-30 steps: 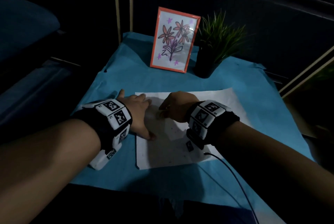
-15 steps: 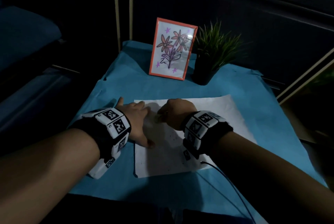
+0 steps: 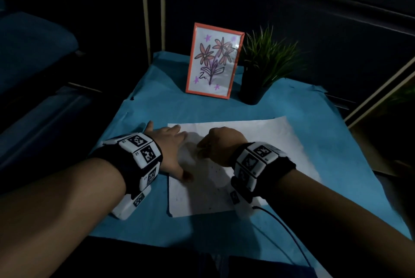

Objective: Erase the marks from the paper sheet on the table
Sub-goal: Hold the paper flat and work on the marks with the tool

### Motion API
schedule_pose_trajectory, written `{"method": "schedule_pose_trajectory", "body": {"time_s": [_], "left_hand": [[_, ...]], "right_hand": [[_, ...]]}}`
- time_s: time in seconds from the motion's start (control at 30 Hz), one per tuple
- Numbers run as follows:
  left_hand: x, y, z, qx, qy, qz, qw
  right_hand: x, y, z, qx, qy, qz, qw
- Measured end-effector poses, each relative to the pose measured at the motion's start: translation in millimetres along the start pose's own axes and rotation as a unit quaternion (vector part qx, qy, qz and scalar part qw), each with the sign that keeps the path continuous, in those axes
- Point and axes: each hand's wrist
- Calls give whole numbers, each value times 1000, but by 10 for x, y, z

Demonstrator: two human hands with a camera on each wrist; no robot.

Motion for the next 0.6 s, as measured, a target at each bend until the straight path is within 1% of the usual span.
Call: {"method": "schedule_pose_trajectory", "body": {"time_s": [0.17, 0.2, 0.27, 0.33, 0.37, 0.43, 0.53, 0.6], "left_hand": [[2, 10, -14, 6, -7, -7, 1000], [6, 10, -10, 8, -7, -5, 1000], [8, 11, 8, 10, -8, 7, 1000], [12, 21, 18, -8, -4, 23, 1000], [14, 34, 26, -22, -1, 29, 999], [20, 41, 40, -40, 2, 28, 999], [53, 28, 58, -3, -9, 16, 1000], [86, 26, 53, 18, -15, 21, 1000]], "right_hand": [[-55, 60, 129, 77, -35, 12, 996], [-65, 51, 132, 78, -37, 14, 996], [-72, 25, 113, 56, -27, 8, 998], [-64, 19, 82, 21, -13, 4, 1000], [-58, 30, 80, 14, -10, 2, 1000], [-57, 64, 120, 19, -19, 6, 1000], [-110, 85, 249, 54, -50, 9, 997], [-153, 80, 294, 70, -58, 7, 996]]}}
Point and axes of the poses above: each hand's wrist, its own z-axis away from the middle knuckle, its own y-axis out of the palm, x = y × z, and after that the axes turned 13 degrees about z, right-handed
